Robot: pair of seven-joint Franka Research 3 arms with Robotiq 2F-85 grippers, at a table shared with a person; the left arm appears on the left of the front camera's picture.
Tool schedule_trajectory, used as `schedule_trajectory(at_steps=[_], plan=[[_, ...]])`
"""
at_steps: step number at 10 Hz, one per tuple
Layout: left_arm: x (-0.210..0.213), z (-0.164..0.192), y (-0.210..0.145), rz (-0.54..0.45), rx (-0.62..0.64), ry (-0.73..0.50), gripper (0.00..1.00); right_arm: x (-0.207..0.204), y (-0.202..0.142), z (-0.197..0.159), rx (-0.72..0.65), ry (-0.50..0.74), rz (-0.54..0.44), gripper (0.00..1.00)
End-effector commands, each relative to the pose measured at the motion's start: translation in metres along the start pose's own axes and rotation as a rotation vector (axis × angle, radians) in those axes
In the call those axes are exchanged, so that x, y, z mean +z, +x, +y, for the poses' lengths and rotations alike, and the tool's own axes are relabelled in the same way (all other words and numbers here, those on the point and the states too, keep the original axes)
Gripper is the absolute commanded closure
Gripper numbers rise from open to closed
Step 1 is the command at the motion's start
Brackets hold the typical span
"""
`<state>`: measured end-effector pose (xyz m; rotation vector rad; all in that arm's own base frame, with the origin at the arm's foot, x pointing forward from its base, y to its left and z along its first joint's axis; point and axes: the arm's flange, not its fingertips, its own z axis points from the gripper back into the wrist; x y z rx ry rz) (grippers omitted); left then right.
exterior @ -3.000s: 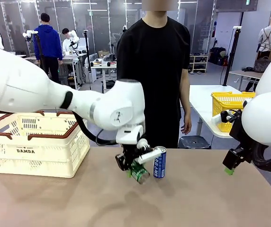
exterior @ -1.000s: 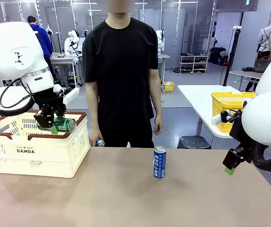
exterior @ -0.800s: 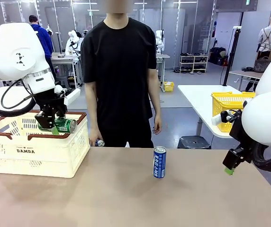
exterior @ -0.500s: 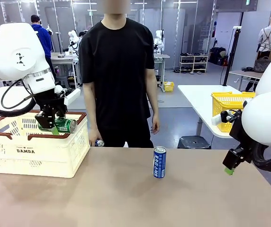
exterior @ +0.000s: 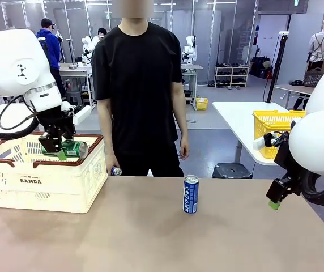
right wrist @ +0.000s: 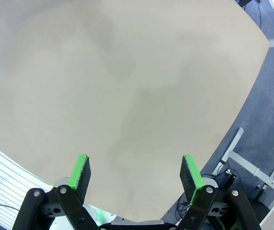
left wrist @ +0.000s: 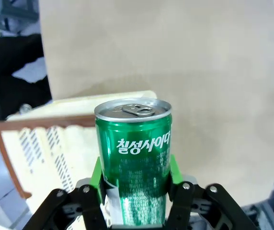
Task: Place the drinks into the Shopping basket.
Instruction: Pick up one drink and place it into the Shopping basket.
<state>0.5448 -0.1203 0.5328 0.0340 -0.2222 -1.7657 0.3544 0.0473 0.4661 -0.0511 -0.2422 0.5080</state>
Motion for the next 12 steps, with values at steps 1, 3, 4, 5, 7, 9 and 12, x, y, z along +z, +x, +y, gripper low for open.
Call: schedule_trajectory(at_steps=[1, 3, 4, 5, 7, 9, 12], plan=[[0.006, 0.034, -0.026, 0.001, 0.067, 0.038, 0.42, 0.001, -0.001, 0.001, 0.001, 0.002, 0.001, 0.06], [0.002, 0.058, -0.044, 0.004, 0.061, 0.039, 0.42, 0.001, -0.001, 0.001, 0.001, 0.002, 0.001, 0.06], [-0.005, 0.073, -0.05, 0.01, 0.074, 0.029, 0.42, 0.001, -0.001, 0.001, 0.001, 0.002, 0.001, 0.06], [-0.013, 0.085, -0.054, 0.018, 0.079, 0.008, 0.42, 0.001, -0.001, 0.001, 0.001, 0.002, 0.001, 0.06], [-0.033, 0.099, -0.062, 0.023, 0.078, -0.022, 0.42, 0.001, -0.001, 0.001, 0.001, 0.002, 0.001, 0.06], [-0.05, 0.103, -0.069, 0.032, 0.106, -0.021, 0.42, 0.001, -0.001, 0.001, 0.001, 0.002, 0.001, 0.06], [-0.081, 0.104, -0.08, 0.02, 0.076, -0.027, 0.42, 0.001, -0.001, 0.001, 0.001, 0.002, 0.001, 0.06]])
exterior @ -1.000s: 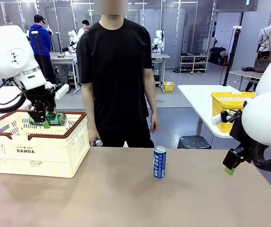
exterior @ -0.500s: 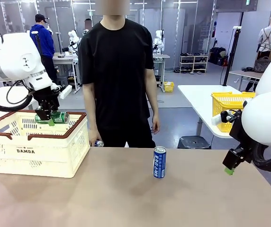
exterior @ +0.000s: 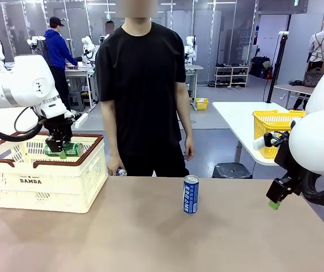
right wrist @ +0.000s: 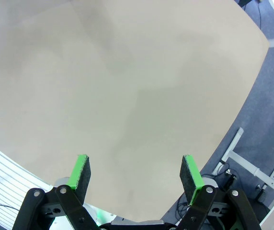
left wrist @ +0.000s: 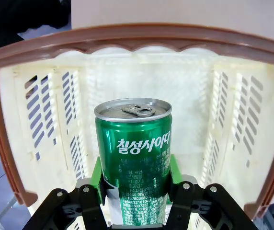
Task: Place the drinks into the Shopping basket.
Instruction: Pick up one drink and place it into the Shopping basket.
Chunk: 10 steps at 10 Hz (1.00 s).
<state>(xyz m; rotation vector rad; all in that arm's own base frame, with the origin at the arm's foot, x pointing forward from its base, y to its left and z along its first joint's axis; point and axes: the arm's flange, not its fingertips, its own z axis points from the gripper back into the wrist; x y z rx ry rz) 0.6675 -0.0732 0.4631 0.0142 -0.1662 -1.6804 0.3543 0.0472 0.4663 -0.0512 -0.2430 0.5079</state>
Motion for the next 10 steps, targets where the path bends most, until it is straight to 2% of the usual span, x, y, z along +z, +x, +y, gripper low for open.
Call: schedule_trajectory(at_steps=[1, 10], plan=[[-0.014, 0.007, -0.002, -0.015, -0.03, 0.002, 0.42, 0.001, -0.001, 0.001, 0.001, 0.002, 0.002, 0.06], [-0.086, 0.005, -0.004, -0.036, 0.007, -0.06, 0.42, 0.001, -0.001, 0.001, 0.001, 0.002, 0.002, 0.06]])
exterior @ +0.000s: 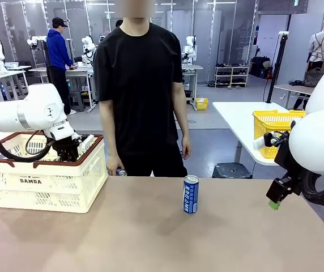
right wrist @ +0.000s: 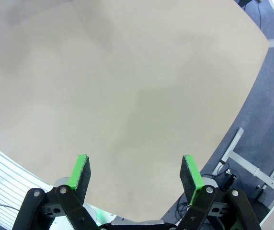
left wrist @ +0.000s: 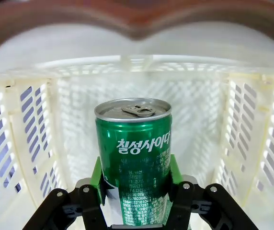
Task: Place the drinks into the Shopping basket.
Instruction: Pick up one drink and place it into the Shopping basket.
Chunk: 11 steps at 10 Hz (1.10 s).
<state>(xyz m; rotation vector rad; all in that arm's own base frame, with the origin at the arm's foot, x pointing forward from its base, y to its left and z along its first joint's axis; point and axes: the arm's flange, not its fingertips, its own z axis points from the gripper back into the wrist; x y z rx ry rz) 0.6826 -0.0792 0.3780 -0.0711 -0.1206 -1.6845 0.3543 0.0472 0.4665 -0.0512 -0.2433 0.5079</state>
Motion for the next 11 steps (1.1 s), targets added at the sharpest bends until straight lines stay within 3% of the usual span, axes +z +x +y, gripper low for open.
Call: schedule_trajectory(at_steps=[1, 11], plan=[[-0.004, -0.003, -0.002, -0.006, 0.007, 0.016, 0.42, 0.001, -0.001, 0.001, 0.001, 0.002, 0.002, 0.06], [-0.038, -0.007, -0.012, 0.018, 0.025, -0.024, 0.42, 0.001, -0.001, 0.001, 0.001, 0.002, 0.002, 0.06]])
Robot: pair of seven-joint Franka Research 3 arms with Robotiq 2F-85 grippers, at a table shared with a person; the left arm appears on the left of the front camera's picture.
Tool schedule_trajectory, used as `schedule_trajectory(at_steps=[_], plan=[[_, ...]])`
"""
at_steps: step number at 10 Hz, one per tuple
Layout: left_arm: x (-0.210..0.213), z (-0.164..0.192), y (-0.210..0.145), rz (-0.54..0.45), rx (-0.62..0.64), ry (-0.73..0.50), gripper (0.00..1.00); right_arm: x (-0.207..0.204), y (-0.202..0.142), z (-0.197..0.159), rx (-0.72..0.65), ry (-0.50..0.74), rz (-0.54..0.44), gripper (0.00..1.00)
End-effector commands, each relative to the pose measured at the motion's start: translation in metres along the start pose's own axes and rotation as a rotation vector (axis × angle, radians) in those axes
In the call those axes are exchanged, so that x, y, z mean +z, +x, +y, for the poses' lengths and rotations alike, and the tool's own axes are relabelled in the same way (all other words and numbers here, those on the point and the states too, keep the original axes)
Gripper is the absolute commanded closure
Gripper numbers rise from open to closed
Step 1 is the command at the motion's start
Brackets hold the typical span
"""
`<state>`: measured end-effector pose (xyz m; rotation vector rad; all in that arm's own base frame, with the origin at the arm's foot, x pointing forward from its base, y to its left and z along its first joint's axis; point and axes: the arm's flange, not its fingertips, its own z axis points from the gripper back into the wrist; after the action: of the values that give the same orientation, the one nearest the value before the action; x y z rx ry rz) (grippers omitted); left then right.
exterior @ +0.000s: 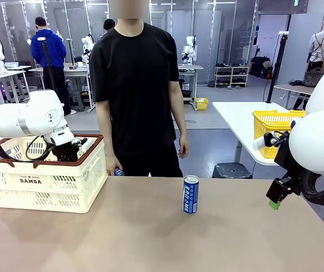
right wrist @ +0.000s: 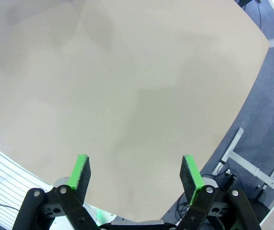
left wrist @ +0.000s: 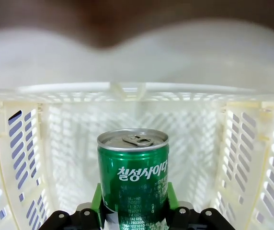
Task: Place the drinks into the Shopping basket.
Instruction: Pick up one drink and place it into the Shopping basket.
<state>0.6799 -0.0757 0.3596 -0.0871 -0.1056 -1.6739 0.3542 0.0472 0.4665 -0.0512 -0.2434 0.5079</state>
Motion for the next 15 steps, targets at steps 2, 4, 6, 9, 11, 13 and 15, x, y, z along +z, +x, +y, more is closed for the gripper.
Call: schedule_trajectory(at_steps=[2, 4, 6, 9, 11, 13, 15], plan=[[-0.023, -0.001, -0.008, 0.017, 0.01, -0.015, 0.42, 0.001, -0.001, 0.001, 0.001, 0.002, 0.002, 0.06], [-0.028, 0.001, -0.01, 0.014, 0.019, -0.028, 0.42, 0.001, -0.001, 0.001, 0.001, 0.002, 0.002, 0.06], [-0.024, 0.001, -0.016, -0.016, 0.045, -0.011, 0.42, 0.001, -0.001, 0.001, 0.001, 0.002, 0.002, 0.06], [-0.011, 0.008, -0.024, -0.005, 0.056, 0.005, 0.42, 0.001, -0.001, 0.001, 0.001, 0.002, 0.002, 0.06], [-0.012, 0.014, -0.024, -0.013, 0.049, -0.012, 0.42, 0.001, -0.001, 0.001, 0.001, 0.002, 0.002, 0.06], [-0.019, 0.019, -0.024, -0.004, 0.044, -0.031, 0.42, 0.001, -0.001, 0.001, 0.001, 0.002, 0.002, 0.06], [-0.021, 0.023, -0.025, -0.005, 0.041, -0.035, 0.42, 0.001, -0.001, 0.001, 0.001, 0.002, 0.002, 0.06]])
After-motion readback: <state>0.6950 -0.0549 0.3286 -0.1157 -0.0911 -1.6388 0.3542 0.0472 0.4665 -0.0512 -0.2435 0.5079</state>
